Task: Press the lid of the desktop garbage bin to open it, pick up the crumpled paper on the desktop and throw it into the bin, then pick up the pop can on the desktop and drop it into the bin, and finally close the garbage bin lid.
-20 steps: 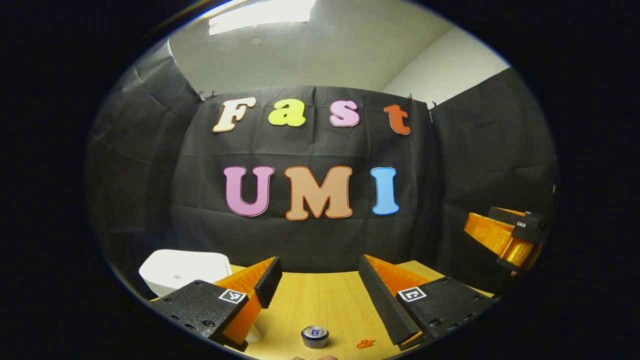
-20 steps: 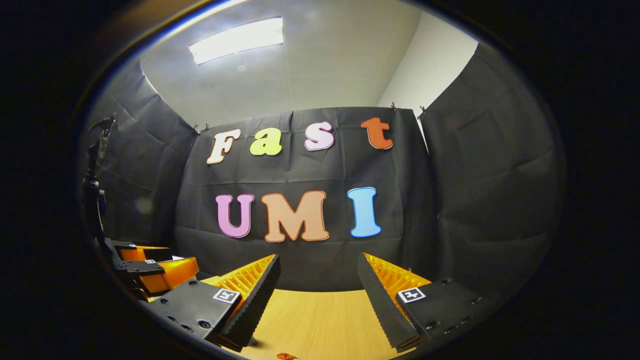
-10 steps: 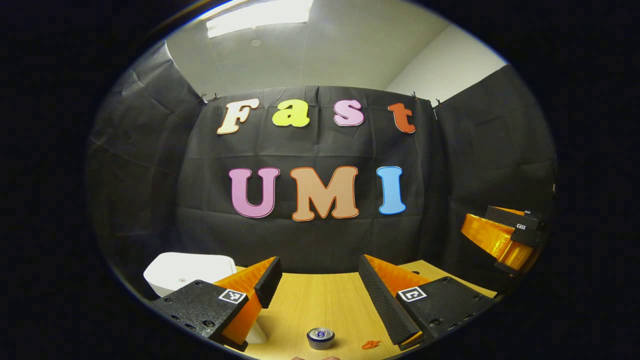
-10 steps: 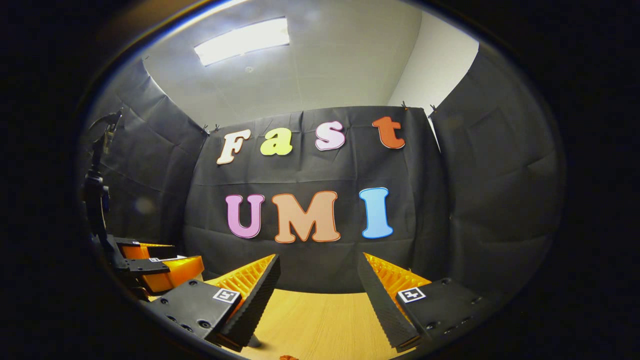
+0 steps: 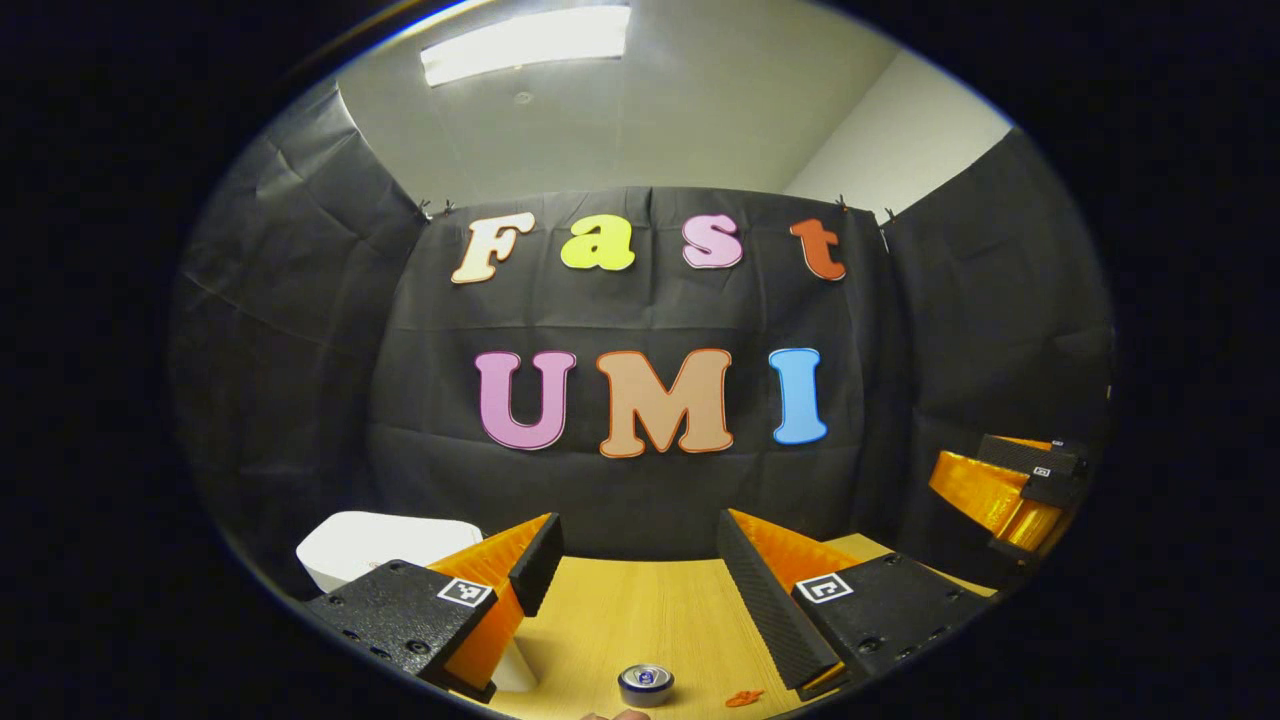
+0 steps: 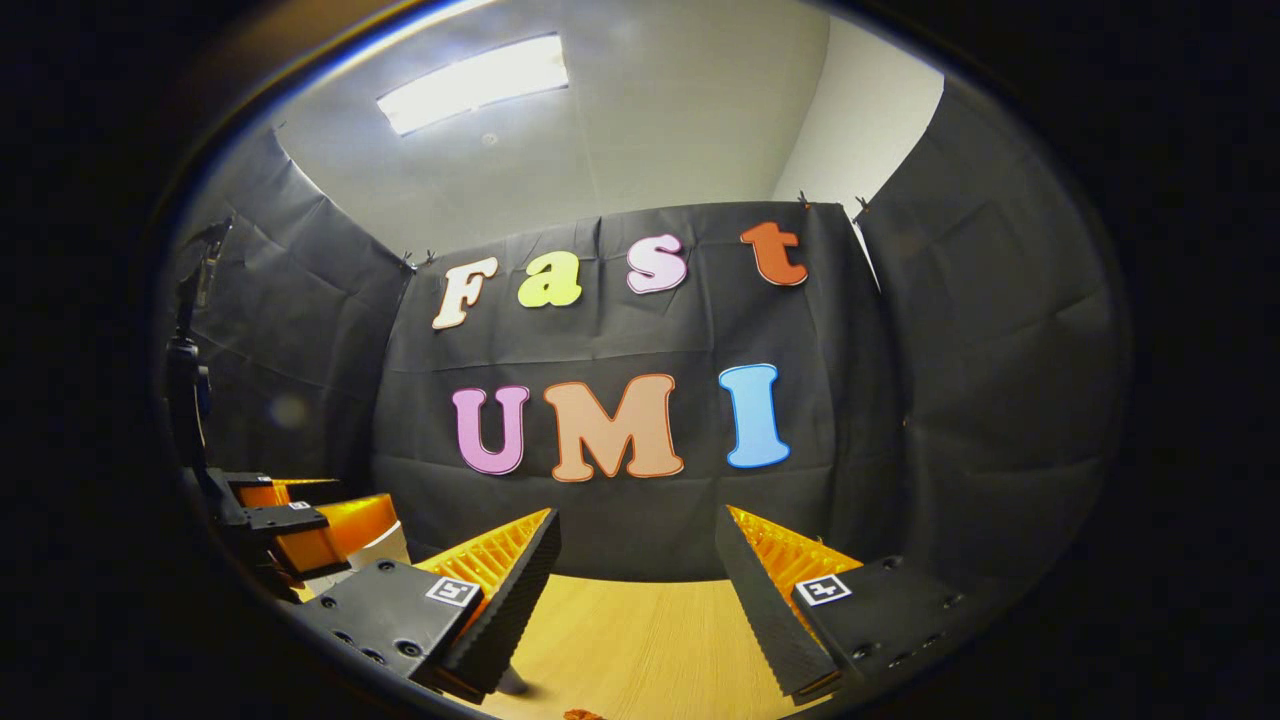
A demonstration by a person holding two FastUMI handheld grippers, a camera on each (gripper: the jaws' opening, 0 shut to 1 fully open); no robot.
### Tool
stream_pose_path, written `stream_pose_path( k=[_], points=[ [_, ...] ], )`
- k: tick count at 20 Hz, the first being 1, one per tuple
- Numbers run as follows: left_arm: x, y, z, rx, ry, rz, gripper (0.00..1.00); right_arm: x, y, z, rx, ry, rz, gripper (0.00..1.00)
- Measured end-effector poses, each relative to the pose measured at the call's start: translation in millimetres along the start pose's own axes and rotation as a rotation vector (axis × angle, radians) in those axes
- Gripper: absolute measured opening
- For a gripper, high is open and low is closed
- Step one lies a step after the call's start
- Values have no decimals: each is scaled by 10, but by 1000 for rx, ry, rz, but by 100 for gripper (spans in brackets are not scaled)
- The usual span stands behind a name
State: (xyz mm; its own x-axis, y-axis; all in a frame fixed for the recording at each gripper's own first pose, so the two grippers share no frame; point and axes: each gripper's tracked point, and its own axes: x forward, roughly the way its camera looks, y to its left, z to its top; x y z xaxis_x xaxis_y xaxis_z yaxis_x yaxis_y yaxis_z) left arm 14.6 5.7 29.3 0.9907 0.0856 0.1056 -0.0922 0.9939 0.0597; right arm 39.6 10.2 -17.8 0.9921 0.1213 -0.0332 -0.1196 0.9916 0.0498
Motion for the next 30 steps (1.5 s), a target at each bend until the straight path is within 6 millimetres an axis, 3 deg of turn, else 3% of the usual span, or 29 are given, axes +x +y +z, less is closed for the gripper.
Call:
stream_pose_path(
  k=[22,24,25,30],
  points=[
    [44,-59,62,49,-7,-22,93,-18,22,6,-11,-7,5,98],
    [51,-50,79,52,-12,-21,84,-22,21,-1,-11,-6,6,98],
    [45,-30,70,56,-9,-16,70,-20,22,6,-13,-6,6,98],
    [35,185,55,81,-1,48,23,9,74,-27,-14,-2,26,98]
  ],
)
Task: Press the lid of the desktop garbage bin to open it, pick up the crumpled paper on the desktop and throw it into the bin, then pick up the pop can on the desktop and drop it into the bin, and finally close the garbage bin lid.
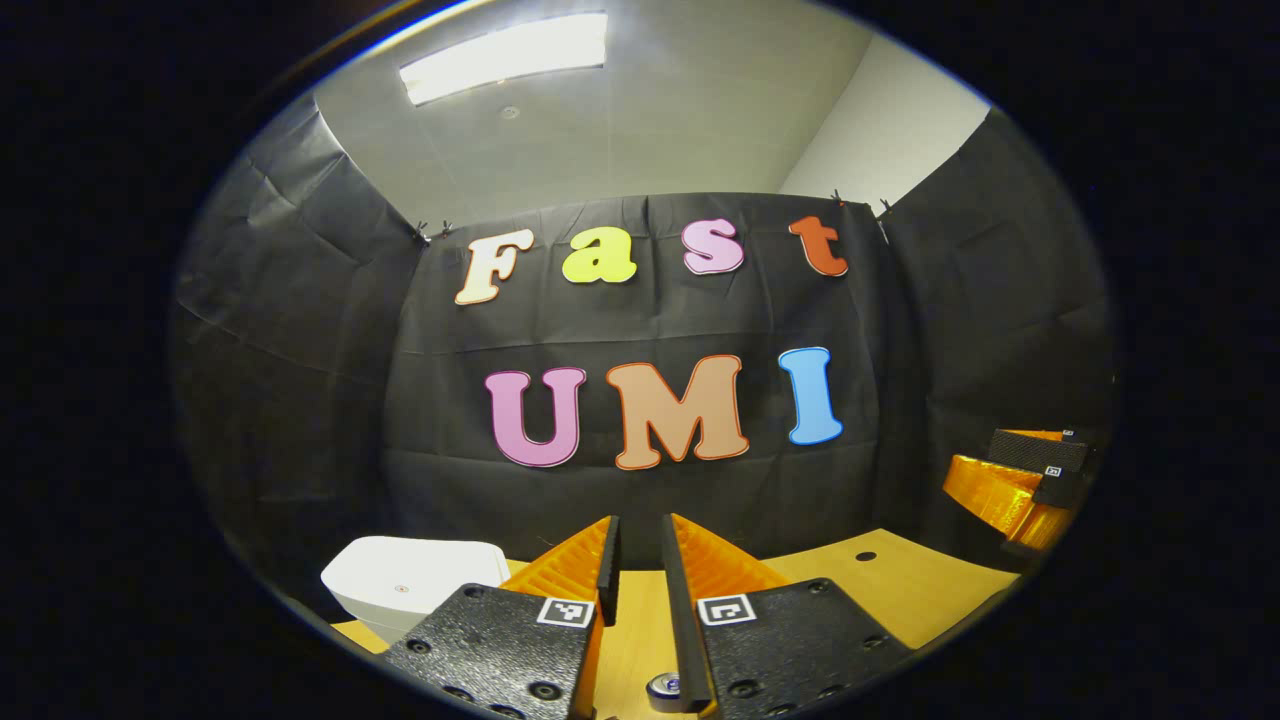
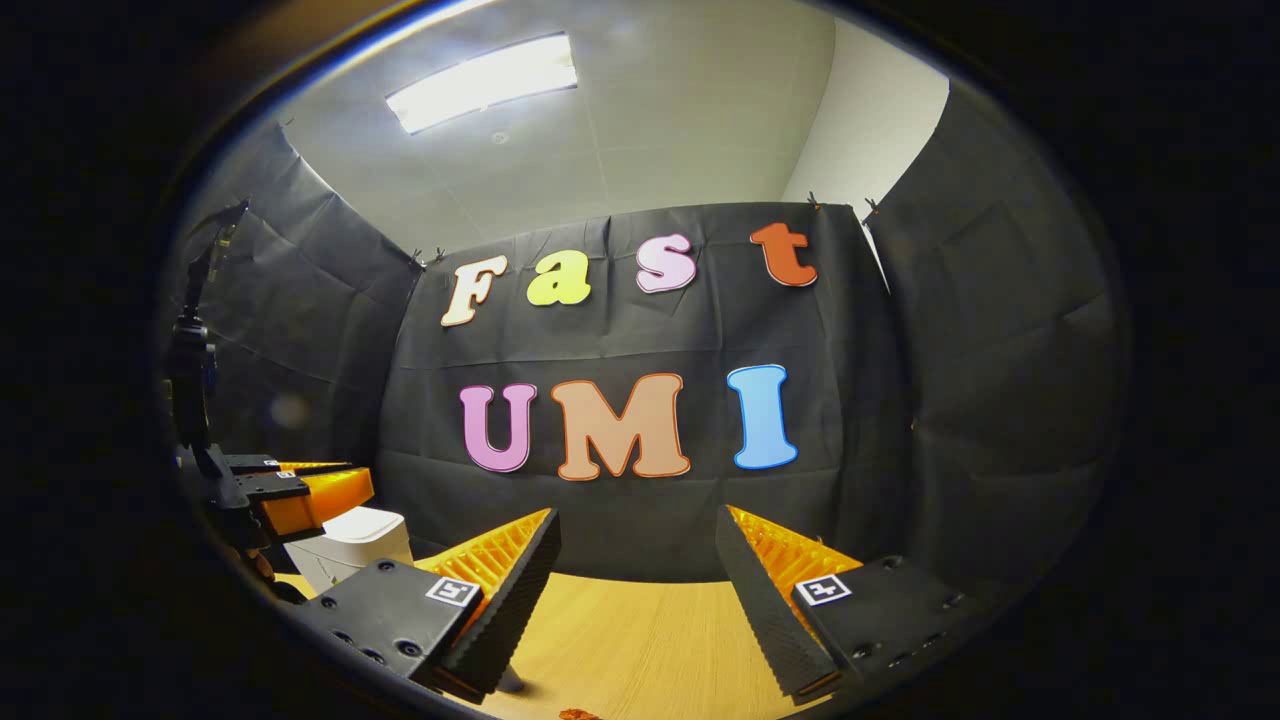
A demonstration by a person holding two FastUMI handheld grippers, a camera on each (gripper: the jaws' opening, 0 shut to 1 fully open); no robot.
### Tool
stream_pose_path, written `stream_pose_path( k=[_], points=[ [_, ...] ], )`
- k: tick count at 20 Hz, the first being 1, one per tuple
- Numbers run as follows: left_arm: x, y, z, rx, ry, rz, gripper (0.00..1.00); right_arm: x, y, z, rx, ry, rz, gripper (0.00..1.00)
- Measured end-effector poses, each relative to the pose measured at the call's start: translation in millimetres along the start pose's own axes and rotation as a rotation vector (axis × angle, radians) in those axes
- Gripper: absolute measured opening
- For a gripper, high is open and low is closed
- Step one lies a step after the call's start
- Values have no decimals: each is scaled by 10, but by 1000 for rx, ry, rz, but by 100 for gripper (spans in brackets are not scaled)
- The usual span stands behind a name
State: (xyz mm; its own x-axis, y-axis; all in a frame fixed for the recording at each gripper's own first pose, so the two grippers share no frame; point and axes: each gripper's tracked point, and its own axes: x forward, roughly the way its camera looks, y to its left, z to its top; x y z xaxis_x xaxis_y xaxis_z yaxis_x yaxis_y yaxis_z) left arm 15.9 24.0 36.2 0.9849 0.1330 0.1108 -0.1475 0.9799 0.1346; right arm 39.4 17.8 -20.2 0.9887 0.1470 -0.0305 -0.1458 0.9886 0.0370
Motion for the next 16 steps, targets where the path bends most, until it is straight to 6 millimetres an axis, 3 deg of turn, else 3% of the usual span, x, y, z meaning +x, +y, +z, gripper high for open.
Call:
stream_pose_path(
  k=[2,4,16],
  points=[
    [-19,212,-25,22,5,69,14,19,87,-8,0,2,15,99],
    [-32,293,-56,10,16,69,1,42,181,-23,1,4,33,98],
    [-84,1381,-445,83,99,289,0,123,570,-81,-19,11,88,98]
  ],
)
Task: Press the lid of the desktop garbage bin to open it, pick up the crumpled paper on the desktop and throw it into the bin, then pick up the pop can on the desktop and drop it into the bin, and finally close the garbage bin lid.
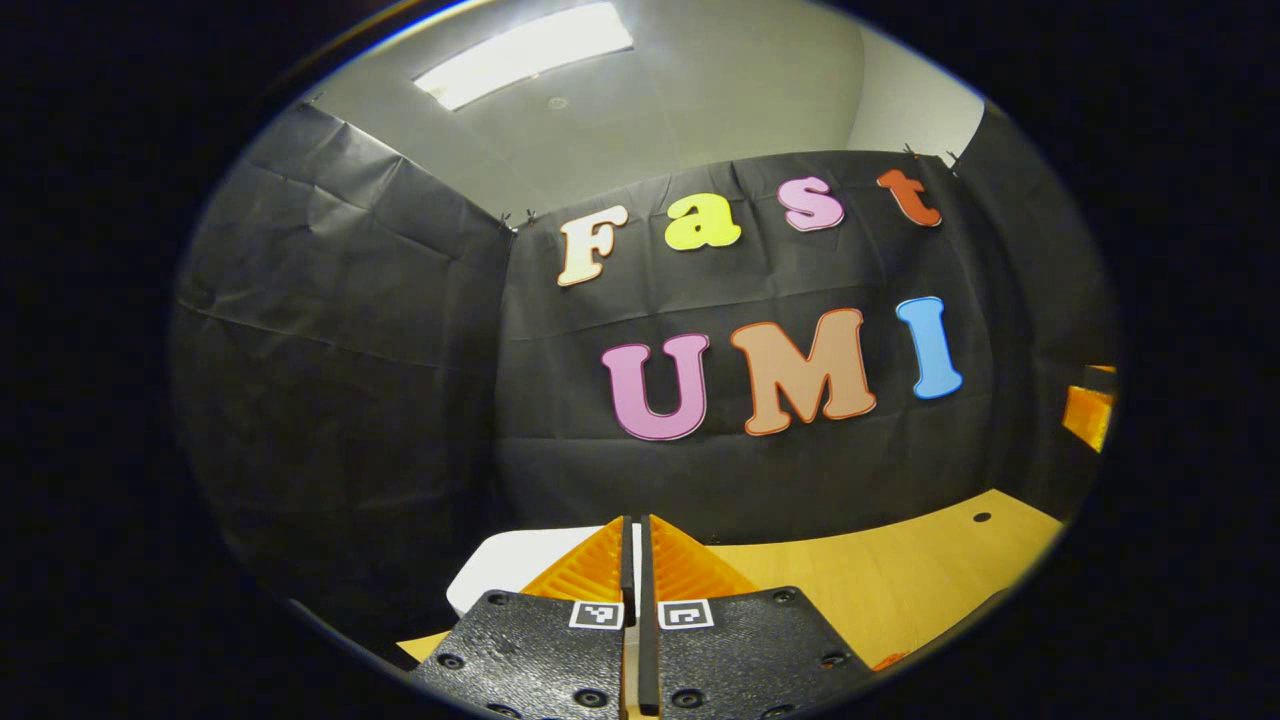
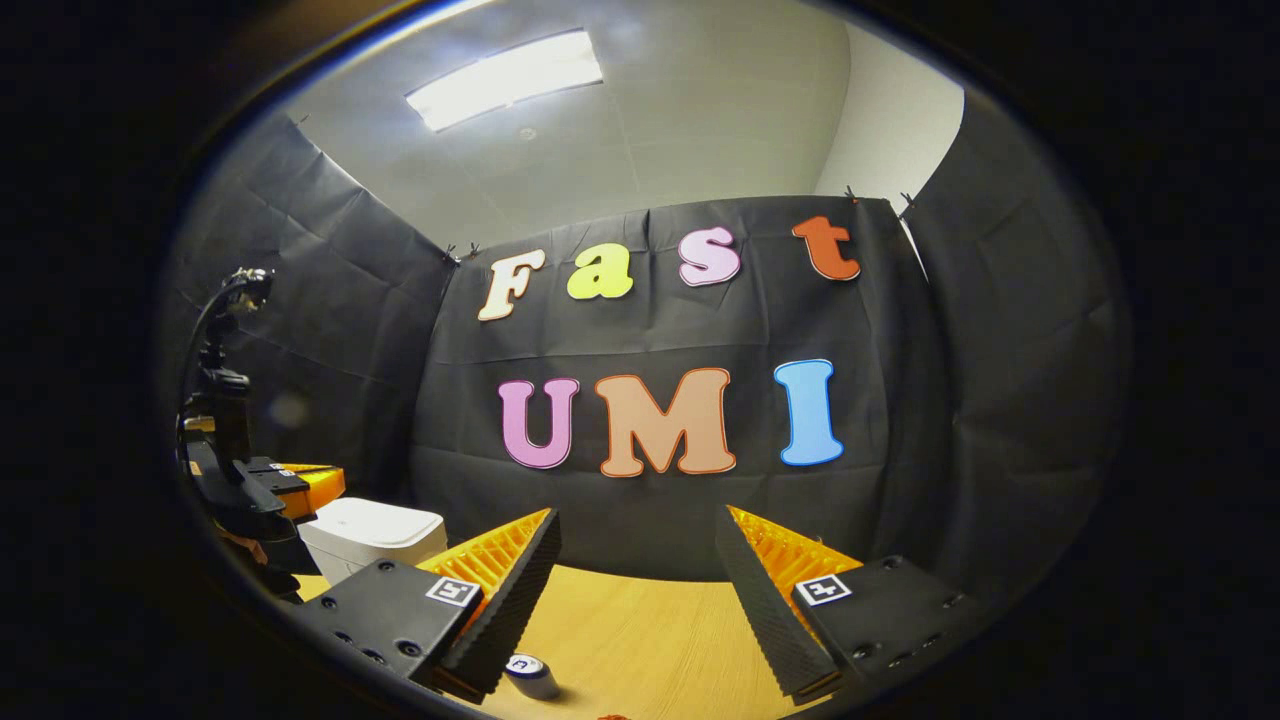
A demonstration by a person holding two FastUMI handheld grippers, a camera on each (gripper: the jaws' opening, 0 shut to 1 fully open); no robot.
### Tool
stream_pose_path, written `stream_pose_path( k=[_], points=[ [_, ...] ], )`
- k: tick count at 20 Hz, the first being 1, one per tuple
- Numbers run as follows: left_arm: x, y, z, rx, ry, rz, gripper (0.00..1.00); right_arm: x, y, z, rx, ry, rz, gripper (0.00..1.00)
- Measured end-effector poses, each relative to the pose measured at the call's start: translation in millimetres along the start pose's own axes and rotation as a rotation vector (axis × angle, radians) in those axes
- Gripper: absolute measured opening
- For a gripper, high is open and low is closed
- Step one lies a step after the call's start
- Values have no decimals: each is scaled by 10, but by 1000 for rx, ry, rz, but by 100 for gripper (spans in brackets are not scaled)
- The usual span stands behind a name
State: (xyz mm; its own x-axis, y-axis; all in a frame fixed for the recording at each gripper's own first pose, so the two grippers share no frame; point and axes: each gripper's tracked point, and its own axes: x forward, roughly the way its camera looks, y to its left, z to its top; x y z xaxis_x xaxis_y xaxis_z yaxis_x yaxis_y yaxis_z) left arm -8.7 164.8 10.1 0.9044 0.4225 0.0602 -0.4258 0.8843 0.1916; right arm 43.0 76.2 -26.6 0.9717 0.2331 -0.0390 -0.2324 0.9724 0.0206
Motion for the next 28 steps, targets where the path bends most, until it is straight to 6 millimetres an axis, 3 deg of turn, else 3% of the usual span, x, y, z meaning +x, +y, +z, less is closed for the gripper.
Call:
stream_pose_path(
  k=[5,12,21,28],
  points=[
    [155,367,-410,-20,93,75,0,-4,74,-39,-15,11,-7,98],
    [248,502,-856,-50,195,90,0,0,156,-97,-42,28,-19,99],
    [263,511,-871,0,92,73,0,81,255,-218,-55,61,5,98],
    [315,503,-538,6,49,52,0,140,139,-44,-57,2,2,98]
  ],
)
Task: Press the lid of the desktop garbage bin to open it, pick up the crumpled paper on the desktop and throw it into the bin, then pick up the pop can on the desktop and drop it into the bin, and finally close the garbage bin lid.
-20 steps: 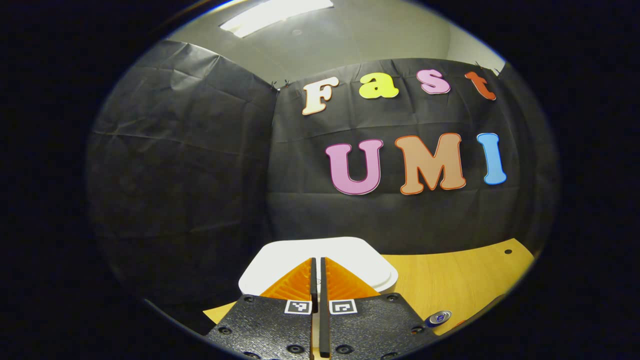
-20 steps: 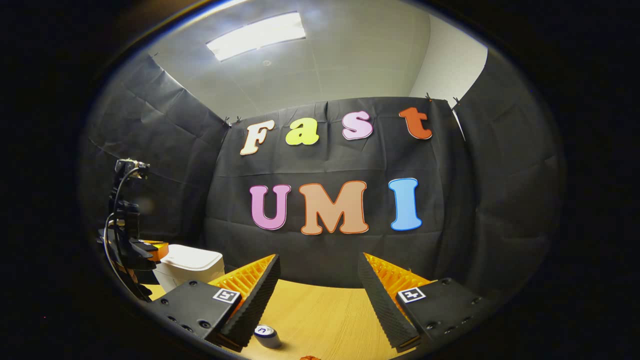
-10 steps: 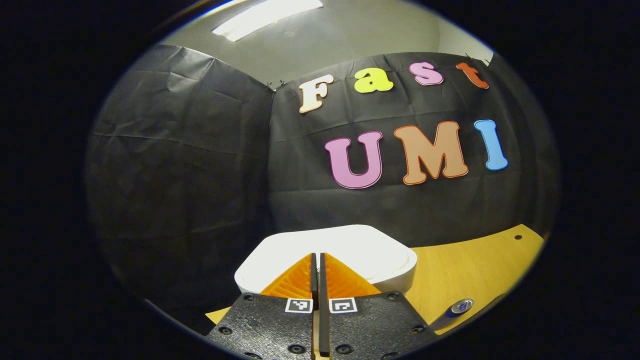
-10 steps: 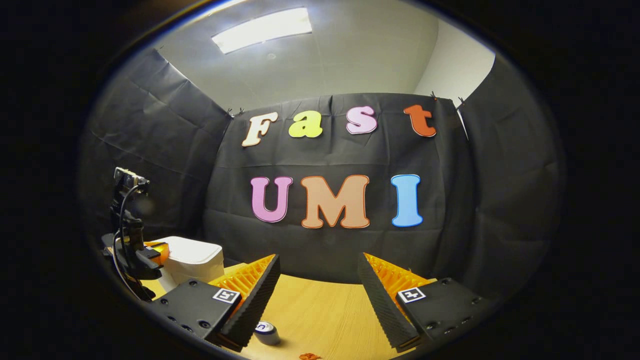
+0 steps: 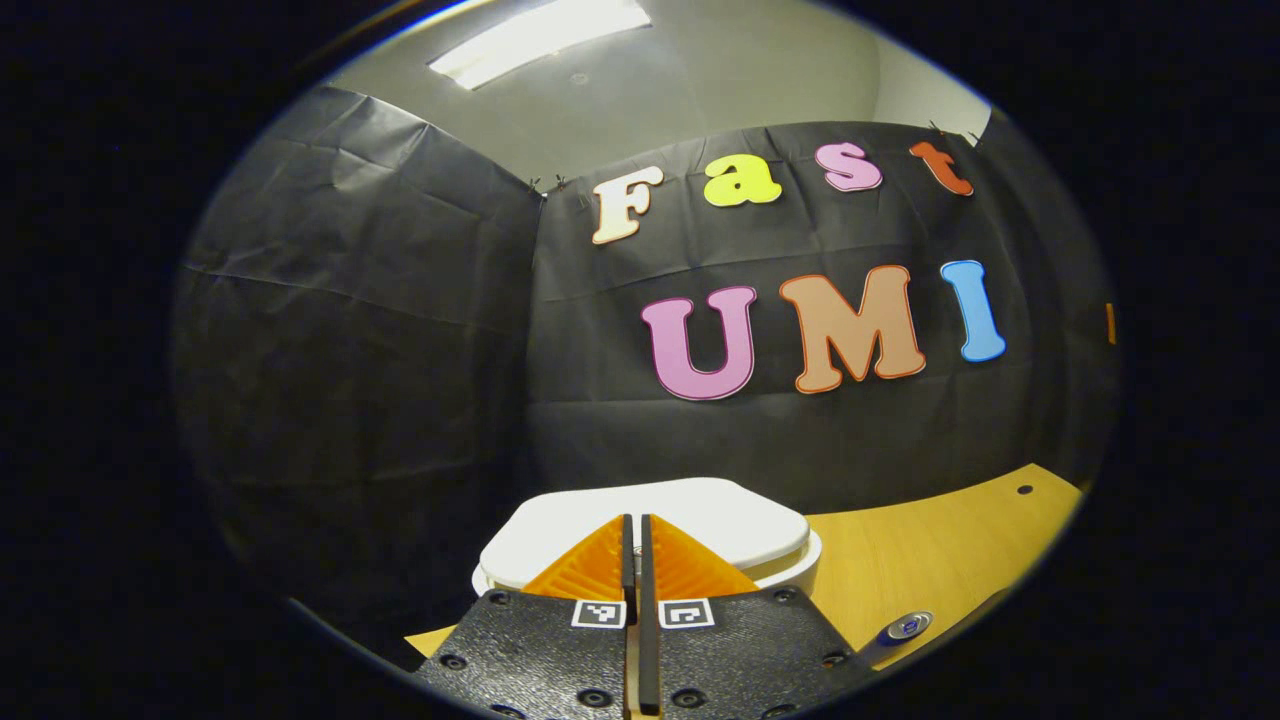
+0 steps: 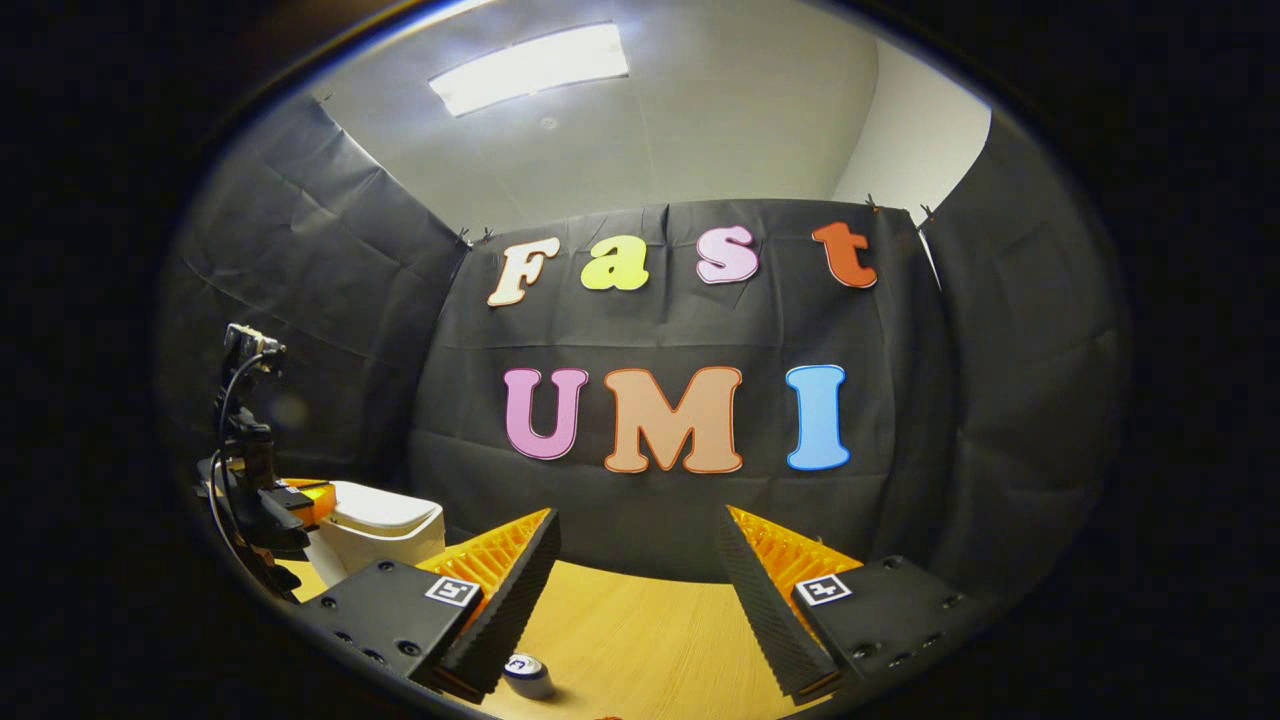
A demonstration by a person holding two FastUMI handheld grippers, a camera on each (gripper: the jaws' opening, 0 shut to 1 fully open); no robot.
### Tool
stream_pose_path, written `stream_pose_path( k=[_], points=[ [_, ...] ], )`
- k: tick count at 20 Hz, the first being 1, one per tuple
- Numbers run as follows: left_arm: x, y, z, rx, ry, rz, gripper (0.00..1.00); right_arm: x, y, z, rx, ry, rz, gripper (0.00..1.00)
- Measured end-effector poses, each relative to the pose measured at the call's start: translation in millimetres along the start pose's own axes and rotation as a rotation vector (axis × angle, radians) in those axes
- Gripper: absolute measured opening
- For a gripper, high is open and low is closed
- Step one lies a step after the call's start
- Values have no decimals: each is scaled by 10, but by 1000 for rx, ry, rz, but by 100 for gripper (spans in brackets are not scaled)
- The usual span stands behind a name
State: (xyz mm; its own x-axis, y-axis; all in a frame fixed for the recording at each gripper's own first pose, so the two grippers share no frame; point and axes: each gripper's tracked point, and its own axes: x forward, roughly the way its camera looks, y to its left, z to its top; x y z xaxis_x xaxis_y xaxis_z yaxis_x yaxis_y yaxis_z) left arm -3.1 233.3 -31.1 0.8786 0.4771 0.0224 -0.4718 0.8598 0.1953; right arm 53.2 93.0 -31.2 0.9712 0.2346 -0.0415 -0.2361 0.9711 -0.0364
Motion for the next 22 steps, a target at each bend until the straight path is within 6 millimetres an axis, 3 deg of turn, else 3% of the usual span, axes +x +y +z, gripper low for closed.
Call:
stream_pose_path(
  k=[5,9,11,13,15,16,19,22],
  points=[
    [30,-137,597,15,-122,-27,0,-4,-194,26,4,-17,-22,98],
    [-130,-554,1039,-76,-185,-137,0,-8,-331,13,12,-20,-35,98],
    [-260,-727,1227,-110,-223,-190,14,-11,-373,-43,13,-9,-32,98],
    [-384,-867,1369,-122,-256,-232,34,19,-374,-128,14,13,-19,98],
    [-488,-955,1444,-125,-277,-257,65,57,-348,-260,19,43,5,98],
    [-533,-984,1449,-128,-279,-258,80,76,-318,-365,25,65,19,98],
    [-644,-997,1462,-134,-277,-255,76,148,-213,-812,30,171,69,98],
    [-726,-936,1439,-127,-268,-237,82,172,-54,-1462,-4,326,131,99]
  ],
)
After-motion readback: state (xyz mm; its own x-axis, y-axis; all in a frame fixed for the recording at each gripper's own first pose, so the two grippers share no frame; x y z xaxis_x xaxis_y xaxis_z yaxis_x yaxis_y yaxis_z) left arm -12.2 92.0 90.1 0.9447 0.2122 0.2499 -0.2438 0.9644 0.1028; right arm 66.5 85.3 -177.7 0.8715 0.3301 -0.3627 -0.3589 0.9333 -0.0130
